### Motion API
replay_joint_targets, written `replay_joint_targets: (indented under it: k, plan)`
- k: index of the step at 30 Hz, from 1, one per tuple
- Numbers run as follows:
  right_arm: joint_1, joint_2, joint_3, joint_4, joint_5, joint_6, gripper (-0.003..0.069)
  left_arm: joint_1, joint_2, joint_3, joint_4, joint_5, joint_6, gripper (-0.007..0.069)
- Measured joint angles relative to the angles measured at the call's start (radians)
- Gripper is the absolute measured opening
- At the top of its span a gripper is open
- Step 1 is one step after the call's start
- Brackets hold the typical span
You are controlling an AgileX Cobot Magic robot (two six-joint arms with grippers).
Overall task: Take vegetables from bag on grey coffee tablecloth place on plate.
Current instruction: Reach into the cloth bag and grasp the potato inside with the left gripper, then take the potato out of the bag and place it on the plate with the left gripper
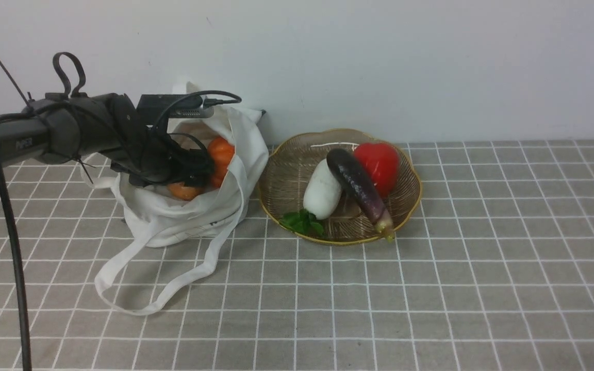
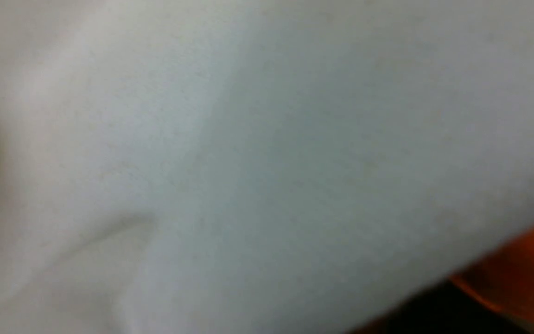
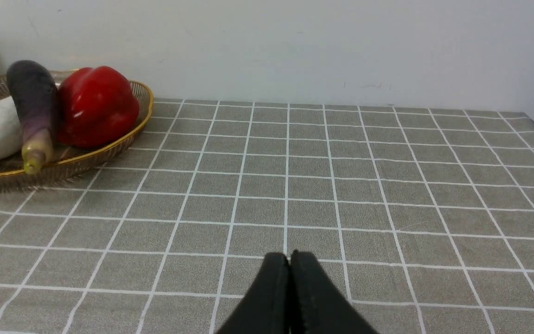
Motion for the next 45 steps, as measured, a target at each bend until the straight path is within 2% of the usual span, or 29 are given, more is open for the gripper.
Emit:
replay_joint_targets:
  k: [5, 7, 17, 24, 26, 31, 35, 36, 37, 40, 45]
  plan:
    - [0.000, 0.000, 0.000, 0.000, 0.000, 0.000, -0.0015, -0.001, -0.026, 0.000, 0.000, 0.085, -0.015, 0.0504]
    - [0.000, 0.000, 0.000, 0.000, 0.000, 0.000, -0.0015, -0.003, -0.078, 0.002, 0.000, 0.195, -0.033, 0.0504]
    - [0.000, 0.000, 0.000, 0.000, 0.000, 0.000, -0.0015, -0.005, -0.253, 0.002, 0.064, 0.519, -0.032, 0.0504]
    - [0.000, 0.000, 0.000, 0.000, 0.000, 0.000, -0.0015, -0.005, -0.318, 0.002, 0.072, 0.682, -0.025, 0.0504]
    - [0.000, 0.000, 0.000, 0.000, 0.000, 0.000, -0.0015, -0.005, -0.372, 0.002, 0.056, 0.691, -0.025, 0.0504]
    - [0.000, 0.000, 0.000, 0.000, 0.000, 0.000, -0.0015, -0.040, -0.462, 0.001, -0.086, 0.639, 0.015, 0.0504]
    - [0.000, 0.000, 0.000, 0.000, 0.000, 0.000, -0.0015, -0.127, -0.452, 0.000, -0.173, 0.572, 0.087, 0.0504]
    - [0.000, 0.000, 0.000, 0.000, 0.000, 0.000, -0.0015, -0.177, -0.426, 0.000, -0.194, 0.537, 0.104, 0.0504]
    - [0.000, 0.000, 0.000, 0.000, 0.000, 0.000, -0.0015, -0.184, -0.418, -0.001, -0.195, 0.532, 0.107, 0.0504]
    - [0.000, 0.000, 0.000, 0.000, 0.000, 0.000, -0.0015, -0.285, -0.318, -0.045, -0.219, 0.469, 0.102, 0.0504]
    - [0.000, 0.000, 0.000, 0.000, 0.000, 0.000, -0.0015, -0.386, -0.189, -0.162, -0.266, 0.482, 0.075, 0.0504]
